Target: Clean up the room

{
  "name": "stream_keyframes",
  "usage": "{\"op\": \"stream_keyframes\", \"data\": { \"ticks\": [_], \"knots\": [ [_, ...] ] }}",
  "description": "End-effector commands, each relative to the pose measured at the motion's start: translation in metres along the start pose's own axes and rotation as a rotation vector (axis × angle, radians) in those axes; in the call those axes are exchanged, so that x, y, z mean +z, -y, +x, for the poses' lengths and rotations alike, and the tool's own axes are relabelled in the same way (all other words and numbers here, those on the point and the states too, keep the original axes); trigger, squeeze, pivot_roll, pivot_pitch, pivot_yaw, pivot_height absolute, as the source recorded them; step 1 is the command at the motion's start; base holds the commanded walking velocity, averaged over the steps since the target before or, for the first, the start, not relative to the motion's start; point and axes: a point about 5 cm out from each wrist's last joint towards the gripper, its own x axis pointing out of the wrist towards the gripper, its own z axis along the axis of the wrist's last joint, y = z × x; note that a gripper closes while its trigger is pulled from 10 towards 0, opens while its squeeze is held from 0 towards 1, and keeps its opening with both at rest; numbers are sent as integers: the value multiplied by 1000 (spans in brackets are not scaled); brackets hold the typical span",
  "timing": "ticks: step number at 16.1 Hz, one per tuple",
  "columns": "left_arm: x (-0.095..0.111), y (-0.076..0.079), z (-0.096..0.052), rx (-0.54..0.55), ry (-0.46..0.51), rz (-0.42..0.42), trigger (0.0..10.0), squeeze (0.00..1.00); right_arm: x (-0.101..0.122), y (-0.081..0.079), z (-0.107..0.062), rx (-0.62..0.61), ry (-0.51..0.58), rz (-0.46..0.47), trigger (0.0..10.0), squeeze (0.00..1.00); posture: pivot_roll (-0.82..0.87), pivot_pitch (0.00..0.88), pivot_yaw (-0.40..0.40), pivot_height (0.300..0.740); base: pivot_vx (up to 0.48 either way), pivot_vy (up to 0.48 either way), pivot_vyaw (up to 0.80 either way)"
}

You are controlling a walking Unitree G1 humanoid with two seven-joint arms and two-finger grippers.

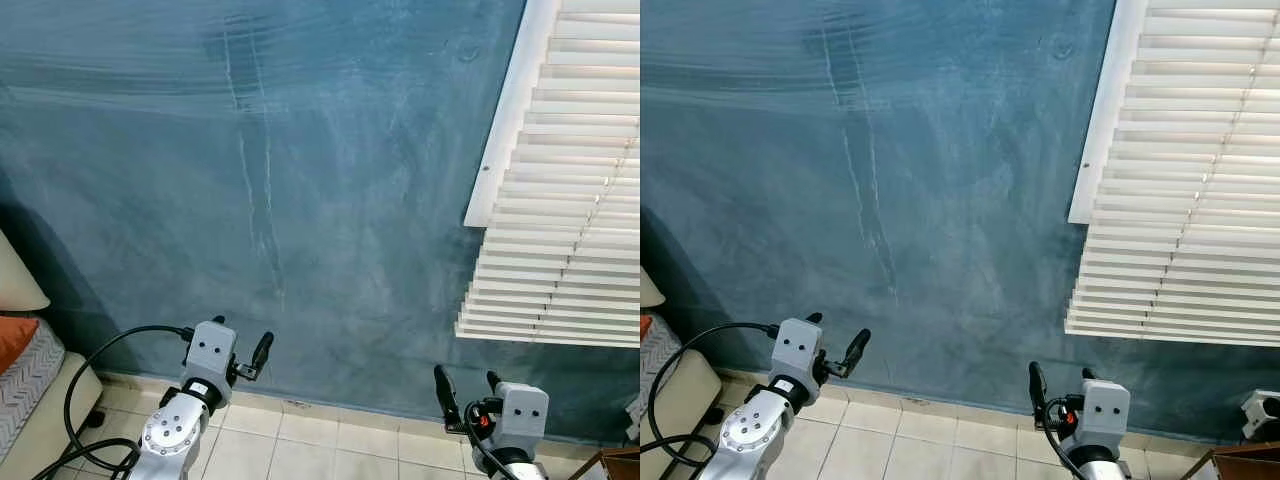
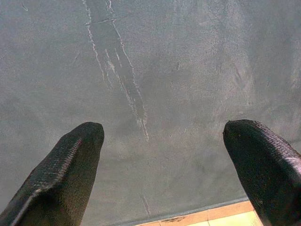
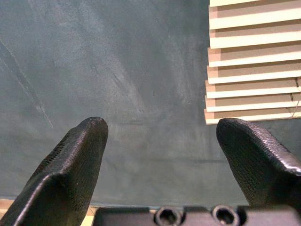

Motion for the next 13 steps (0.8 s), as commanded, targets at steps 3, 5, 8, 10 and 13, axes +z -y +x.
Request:
{"op": "stream_keyframes", "data": {
  "ticks": [3, 5, 8, 10, 13],
  "knots": [
    [2, -1, 2, -5, 9, 9, 10000, 0, 1, 0, 0, -7, 1, -6, 10000, 0, -68, 0, 26, 740, 0, 0, 0],
    [2, -1, 2, -5, 9, 9, 10000, 0, 1, 0, 0, -7, 1, -6, 10000, 0, -68, 0, 26, 740, 0, 0, 0],
    [2, -1, 2, -5, 9, 9, 10000, 0, 1, 0, 0, -7, 1, -6, 10000, 0, -68, 0, 26, 740, 0, 0, 0],
    [2, -1, 2, -5, 9, 9, 10000, 0, 1, 0, 0, -7, 1, -6, 10000, 0, -68, 0, 26, 740, 0, 0, 0],
    [-2, 9, 16, -17, -61, -11, 10000, 0, 6, 15, 14, -73, -33, -19, 10000, 0, -72, 5, 13, 740, 0, 0, 0]
  ]
}}
